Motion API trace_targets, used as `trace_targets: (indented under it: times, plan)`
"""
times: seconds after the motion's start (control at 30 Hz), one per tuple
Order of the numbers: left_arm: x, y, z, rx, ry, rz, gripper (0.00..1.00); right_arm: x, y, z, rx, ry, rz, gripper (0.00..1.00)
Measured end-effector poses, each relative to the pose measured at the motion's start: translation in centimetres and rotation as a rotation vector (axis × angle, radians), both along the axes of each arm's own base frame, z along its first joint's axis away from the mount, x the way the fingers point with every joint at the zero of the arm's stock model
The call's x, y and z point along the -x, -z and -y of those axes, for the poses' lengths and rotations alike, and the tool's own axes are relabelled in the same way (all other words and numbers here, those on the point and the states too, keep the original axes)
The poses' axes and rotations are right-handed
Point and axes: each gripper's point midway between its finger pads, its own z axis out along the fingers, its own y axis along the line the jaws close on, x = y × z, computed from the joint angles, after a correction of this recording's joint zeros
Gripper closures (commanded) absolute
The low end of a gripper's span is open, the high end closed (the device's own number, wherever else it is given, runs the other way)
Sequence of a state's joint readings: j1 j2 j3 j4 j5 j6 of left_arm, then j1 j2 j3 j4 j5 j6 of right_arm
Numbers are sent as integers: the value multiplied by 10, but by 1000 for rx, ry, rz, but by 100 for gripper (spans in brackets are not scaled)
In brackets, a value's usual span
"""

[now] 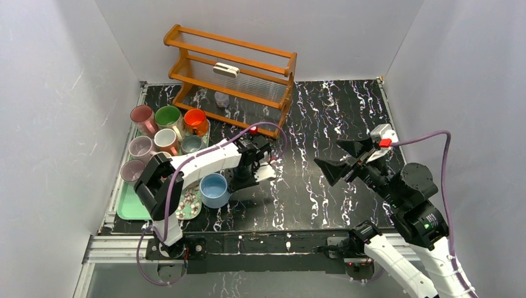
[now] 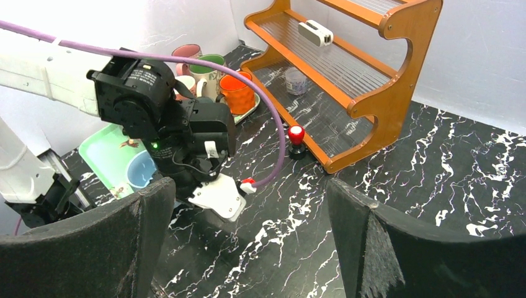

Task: Turn the mug right side up
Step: Pick up the cup at the center of the board.

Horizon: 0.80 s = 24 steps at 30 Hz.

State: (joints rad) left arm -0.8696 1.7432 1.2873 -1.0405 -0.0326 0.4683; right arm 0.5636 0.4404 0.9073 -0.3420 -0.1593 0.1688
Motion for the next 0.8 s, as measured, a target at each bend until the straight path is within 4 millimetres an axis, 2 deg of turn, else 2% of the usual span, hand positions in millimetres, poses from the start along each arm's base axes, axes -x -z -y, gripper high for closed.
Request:
trace_targets:
  times: [0.37,0.67,0.8]
  plan:
    - [7,-30,-18,-1,-30,56,100,1,0,-1,-7,-5,-6,1]
    - [24,-36,-46,-1,-28,79,100,-1,2,-2,-2,-8,-15,1]
    - [29,-30,-61,-16,-17,62,100,-2,3,-3,2,-8,-20,1]
